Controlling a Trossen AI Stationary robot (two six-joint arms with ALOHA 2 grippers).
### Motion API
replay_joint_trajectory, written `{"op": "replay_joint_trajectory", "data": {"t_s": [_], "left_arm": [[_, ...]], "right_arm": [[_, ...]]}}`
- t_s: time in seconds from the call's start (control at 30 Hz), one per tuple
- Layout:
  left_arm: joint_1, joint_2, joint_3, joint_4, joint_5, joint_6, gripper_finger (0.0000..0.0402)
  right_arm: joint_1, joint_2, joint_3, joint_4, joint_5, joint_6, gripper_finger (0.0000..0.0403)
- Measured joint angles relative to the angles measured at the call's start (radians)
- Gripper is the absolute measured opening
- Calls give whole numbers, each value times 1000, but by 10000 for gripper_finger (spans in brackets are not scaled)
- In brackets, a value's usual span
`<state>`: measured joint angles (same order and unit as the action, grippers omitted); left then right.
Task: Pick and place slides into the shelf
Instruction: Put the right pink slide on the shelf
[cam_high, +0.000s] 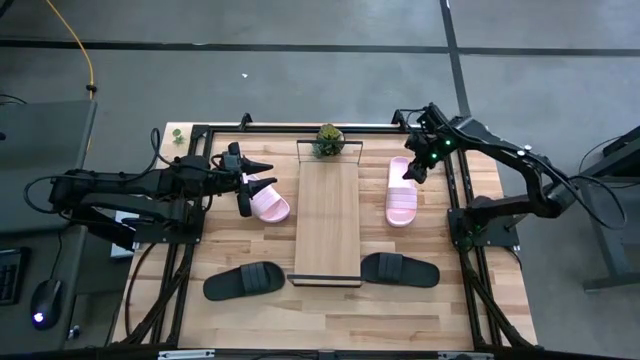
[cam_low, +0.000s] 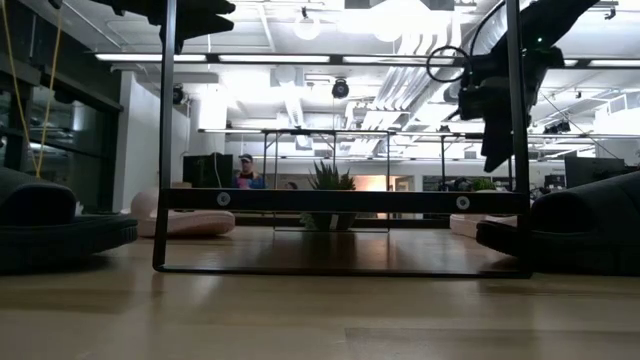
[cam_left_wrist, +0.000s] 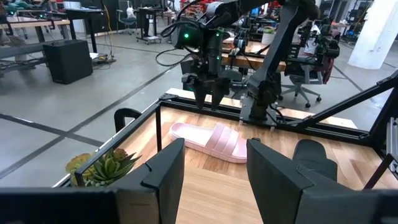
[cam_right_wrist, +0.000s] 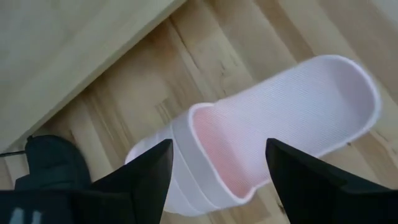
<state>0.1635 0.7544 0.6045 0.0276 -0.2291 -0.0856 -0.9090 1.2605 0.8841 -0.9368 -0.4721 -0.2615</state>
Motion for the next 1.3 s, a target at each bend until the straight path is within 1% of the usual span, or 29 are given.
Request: {"op": "replay_joint_trajectory", "data": {"t_s": [0.27, 0.6, 0.7, 0.87, 1.3], "left_arm": [[0, 0, 0, -2, 0, 0, 156], [0, 0, 0, -9, 0, -1, 156], [0, 0, 0, -9, 0, -1, 156], [0, 0, 0, -9, 0, -1, 156], [0, 0, 0, -24, 0, -18, 156]], "right_arm": [[62, 115, 0, 22, 0, 17, 248], [87, 244, 0, 26, -5, -7, 248], [87, 265, 0, 26, -28, -8, 248], [94, 300, 0, 26, -131, -8, 248], [187, 349, 0, 32, -122, -9, 248]]}}
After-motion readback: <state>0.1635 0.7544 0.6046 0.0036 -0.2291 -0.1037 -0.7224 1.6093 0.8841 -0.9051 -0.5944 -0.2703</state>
